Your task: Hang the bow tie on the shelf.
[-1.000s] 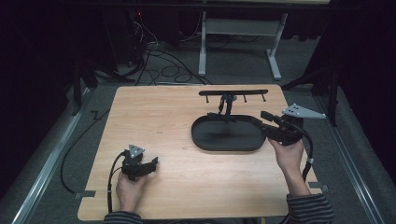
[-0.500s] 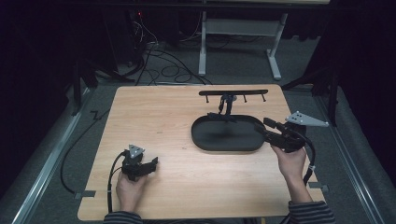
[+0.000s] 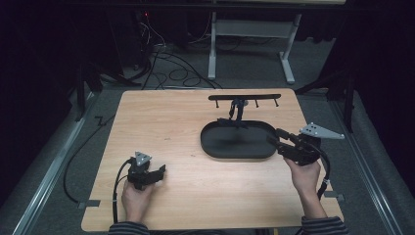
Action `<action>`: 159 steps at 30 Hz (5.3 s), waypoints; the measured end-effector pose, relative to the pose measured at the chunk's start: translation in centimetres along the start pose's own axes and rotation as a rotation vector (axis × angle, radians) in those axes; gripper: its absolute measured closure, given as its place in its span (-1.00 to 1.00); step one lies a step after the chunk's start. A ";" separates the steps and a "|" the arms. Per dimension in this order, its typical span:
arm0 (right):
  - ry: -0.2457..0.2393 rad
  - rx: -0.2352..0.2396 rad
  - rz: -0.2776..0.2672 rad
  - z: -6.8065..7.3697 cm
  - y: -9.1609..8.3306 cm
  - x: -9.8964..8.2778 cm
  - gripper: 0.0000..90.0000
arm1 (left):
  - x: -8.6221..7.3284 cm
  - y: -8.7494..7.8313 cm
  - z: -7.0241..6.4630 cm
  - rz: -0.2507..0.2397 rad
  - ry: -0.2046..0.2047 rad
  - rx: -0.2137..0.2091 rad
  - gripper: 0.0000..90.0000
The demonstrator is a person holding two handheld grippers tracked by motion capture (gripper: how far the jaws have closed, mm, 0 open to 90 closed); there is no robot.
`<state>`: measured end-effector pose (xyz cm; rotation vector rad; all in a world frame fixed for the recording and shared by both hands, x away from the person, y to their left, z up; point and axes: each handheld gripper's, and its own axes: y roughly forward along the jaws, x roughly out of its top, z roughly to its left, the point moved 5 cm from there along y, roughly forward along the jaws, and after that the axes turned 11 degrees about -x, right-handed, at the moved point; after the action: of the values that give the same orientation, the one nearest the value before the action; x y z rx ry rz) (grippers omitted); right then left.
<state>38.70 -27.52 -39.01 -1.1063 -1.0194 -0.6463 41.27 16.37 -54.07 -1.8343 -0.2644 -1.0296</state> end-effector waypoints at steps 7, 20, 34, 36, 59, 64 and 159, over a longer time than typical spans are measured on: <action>-0.003 0.008 0.017 0.4 0.3 -0.8 0.15 | 0.0 0.0 0.0 0.000 0.000 0.000 -0.35; -0.008 0.029 0.048 1.0 0.7 -2.5 0.15 | 0.0 0.0 0.0 0.001 0.002 0.003 -0.35; -0.017 0.044 0.078 1.8 1.4 -3.9 0.15 | 0.0 0.0 0.0 0.001 0.002 0.002 -0.35; -0.014 0.048 0.080 1.9 1.5 -4.1 0.15 | 0.0 0.0 0.0 0.001 0.002 0.003 -0.35; -0.012 0.072 0.117 2.8 2.4 -6.1 0.15 | 0.0 0.0 0.0 0.001 0.003 0.003 -0.35; -0.009 0.077 0.130 3.1 2.6 -6.7 0.15 | 0.0 0.0 0.0 0.001 0.003 0.003 -0.35; -0.129 0.062 0.295 6.2 5.5 -12.3 0.14 | 0.0 0.0 0.0 0.000 0.000 0.002 -0.35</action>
<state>36.10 -20.50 -51.81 -1.2261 -0.9543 -0.3085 41.25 16.33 -54.08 -1.8328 -0.2650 -1.0287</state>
